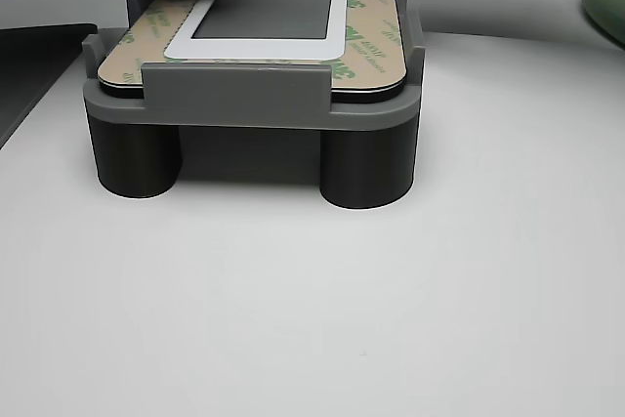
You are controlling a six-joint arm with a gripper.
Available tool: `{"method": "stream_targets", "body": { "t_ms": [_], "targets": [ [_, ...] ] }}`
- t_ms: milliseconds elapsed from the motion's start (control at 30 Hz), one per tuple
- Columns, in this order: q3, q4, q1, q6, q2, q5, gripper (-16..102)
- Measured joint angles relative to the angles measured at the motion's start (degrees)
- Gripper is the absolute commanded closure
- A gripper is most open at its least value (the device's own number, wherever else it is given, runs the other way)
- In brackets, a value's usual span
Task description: Peel off protective film from adhesive tape.
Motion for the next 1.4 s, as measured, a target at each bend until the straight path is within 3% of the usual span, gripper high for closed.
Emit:
{"method": "stream_targets", "body": {
  "t_ms": [133,633,1400],
  "targets": [
    [0.5,-2.8,0.8,-2.2,-1.2,-2.1,97],
    [-4.5,-4.5,4.5,-3.5,-9.9,-0.5,97],
    [-1.3,-10.2,4.7,-5.7,-11.3,-2.4,97]
  ]
}}
